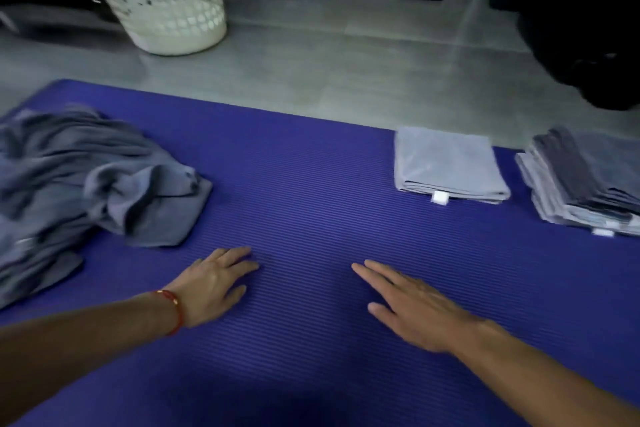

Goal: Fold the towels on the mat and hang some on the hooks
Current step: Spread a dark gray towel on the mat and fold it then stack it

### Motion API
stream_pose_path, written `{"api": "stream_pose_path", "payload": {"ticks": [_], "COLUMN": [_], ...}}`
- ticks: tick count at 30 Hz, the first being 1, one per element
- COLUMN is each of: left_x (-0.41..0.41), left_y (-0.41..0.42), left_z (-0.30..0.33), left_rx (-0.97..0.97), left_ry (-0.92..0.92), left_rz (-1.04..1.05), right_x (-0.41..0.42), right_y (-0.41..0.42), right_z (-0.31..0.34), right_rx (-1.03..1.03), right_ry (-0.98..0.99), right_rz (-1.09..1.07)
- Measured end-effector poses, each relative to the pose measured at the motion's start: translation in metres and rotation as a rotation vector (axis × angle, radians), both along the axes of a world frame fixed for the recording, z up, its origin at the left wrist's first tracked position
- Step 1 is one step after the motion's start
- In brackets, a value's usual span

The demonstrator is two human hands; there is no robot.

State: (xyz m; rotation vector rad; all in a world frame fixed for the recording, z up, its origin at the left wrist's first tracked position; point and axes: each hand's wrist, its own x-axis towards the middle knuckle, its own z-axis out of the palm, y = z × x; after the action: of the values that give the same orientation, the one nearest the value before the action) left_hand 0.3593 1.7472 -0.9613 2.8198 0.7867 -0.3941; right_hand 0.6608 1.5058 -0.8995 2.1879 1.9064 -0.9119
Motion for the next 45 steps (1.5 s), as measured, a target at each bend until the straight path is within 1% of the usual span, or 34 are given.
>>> {"api": "stream_pose_path", "payload": {"ticks": [2, 5, 6, 7, 8, 9, 10, 11, 12, 13, 15, 16, 18, 20, 21, 22, 23, 25, 26, 28, 29, 30, 31, 32, 33, 34, 36, 38, 39, 40, 42, 44, 45], "left_x": [-0.034, -0.07, -0.08, -0.088, -0.095, -0.1, -0.103, -0.102, -0.1, -0.096, -0.087, -0.082, -0.071, -0.053, -0.041, -0.03, -0.02, -0.007, -0.003, -0.002, -0.002, -0.005, -0.007, -0.011, -0.017, -0.023, -0.038, -0.059, -0.068, -0.076, -0.088, -0.088, -0.084], "left_y": [0.024, 0.068, 0.082, 0.094, 0.106, 0.116, 0.124, 0.13, 0.133, 0.135, 0.137, 0.136, 0.129, 0.108, 0.09, 0.067, 0.038, -0.022, -0.051, -0.096, -0.114, -0.125, -0.134, -0.136, -0.133, -0.125, -0.092, -0.049, -0.029, -0.011, 0.014, 0.028, 0.033], "left_z": [0.005, 0.034, 0.043, 0.049, 0.051, 0.051, 0.049, 0.048, 0.044, 0.041, 0.034, 0.033, 0.033, 0.04, 0.044, 0.049, 0.054, 0.062, 0.066, 0.078, 0.088, 0.093, 0.099, 0.103, 0.103, 0.102, 0.09, 0.067, 0.055, 0.043, 0.026, 0.017, 0.013], "left_rx": [0.169, 0.42, 0.473, 0.468, 0.417, 0.323, 0.173, 0.028, -0.078, -0.142, -0.199, -0.213, -0.25, -0.306, -0.33, -0.344, -0.36, -0.44, -0.494, -0.669, -0.78, -0.863, -0.89, -0.852, -0.782, -0.68, -0.409, -0.128, -0.037, -0.011, -0.092, -0.215, -0.261], "left_ry": [-0.139, -0.102, -0.076, -0.055, -0.042, -0.062, -0.104, -0.176, -0.28, -0.394, -0.596, -0.656, -0.693, -0.715, -0.748, -0.783, -0.827, -0.899, -0.919, -0.913, -0.882, -0.822, -0.77, -0.742, -0.756, -0.791, -0.832, -0.779, -0.726, -0.662, -0.567, -0.54, -0.554], "left_rz": [0.117, 0.289, 0.335, 0.395, 0.473, 0.562, 0.658, 0.737, 0.8, 0.858, 1.012, 1.095, 1.197, 1.171, 1.121, 1.037, 0.927, 0.701, 0.606, 0.467, 0.406, 0.345, 0.285, 0.265, 0.294, 0.371, 0.599, 0.798, 0.874, 0.952, 1.101, 1.228, 1.281], "right_x": [-0.026, -0.062, -0.073, -0.082, -0.091, -0.098, -0.105, -0.111, -0.114, -0.116, -0.117, -0.117, -0.115, -0.113, -0.112, -0.111, -0.11, -0.107, -0.106, -0.107, -0.109, -0.111, -0.113, -0.115, -0.114, -0.112, -0.099, -0.078, -0.064, -0.052, -0.023, 0.001, 0.011], "right_y": [0.034, 0.08, 0.092, 0.101, 0.108, 0.113, 0.115, 0.115, 0.115, 0.113, 0.107, 0.103, 0.093, 0.085, 0.083, 0.083, 0.083, 0.086, 0.089, 0.097, 0.1, 0.101, 0.101, 0.099, 0.095, 0.089, 0.076, 0.063, 0.054, 0.043, 0.015, -0.011, -0.021], "right_z": [0.02, 0.045, 0.05, 0.056, 0.062, 0.066, 0.069, 0.071, 0.071, 0.07, 0.064, 0.062, 0.058, 0.055, 0.054, 0.052, 0.051, 0.047, 0.046, 0.04, 0.037, 0.032, 0.027, 0.022, 0.017, 0.012, 0.009, 0.008, 0.007, 0.006, 0.0, -0.011, -0.02], "right_rx": [0.048, 0.122, 0.123, 0.116, 0.112, 0.091, 0.064, 0.045, 0.035, 0.027, 0.001, -0.008, -0.021, 0.002, 0.029, 0.075, 0.124, 0.189, 0.162, 0.051, 0.02, 0.021, 0.038, 0.049, 0.047, 0.035, 0.036, 0.022, -0.04, -0.124, -0.274, -0.314, -0.292], "right_ry": [0.001, -0.02, -0.032, -0.038, -0.043, -0.054, -0.06, -0.057, -0.052, -0.046, -0.032, -0.022, -0.01, 0.024, 0.069, 0.155, 0.279, 0.589, 0.769, 1.122, 1.196, 1.203, 1.139, 1.042, 0.921, 0.833, 0.624, 0.278, 0.138, 0.039, -0.092, -0.152, -0.149], "right_rz": [0.061, 0.165, 0.2, 0.224, 0.242, 0.262, 0.279, 0.289, 0.297, 0.304, 0.298, 0.288, 0.265, 0.205, 0.143, 0.049, -0.083, -0.384, -0.524, -0.703, -0.74, -0.766, -0.773, -0.767, -0.712, -0.634, -0.393, -0.056, 0.064, 0.131, 0.178, 0.137, 0.115]}}
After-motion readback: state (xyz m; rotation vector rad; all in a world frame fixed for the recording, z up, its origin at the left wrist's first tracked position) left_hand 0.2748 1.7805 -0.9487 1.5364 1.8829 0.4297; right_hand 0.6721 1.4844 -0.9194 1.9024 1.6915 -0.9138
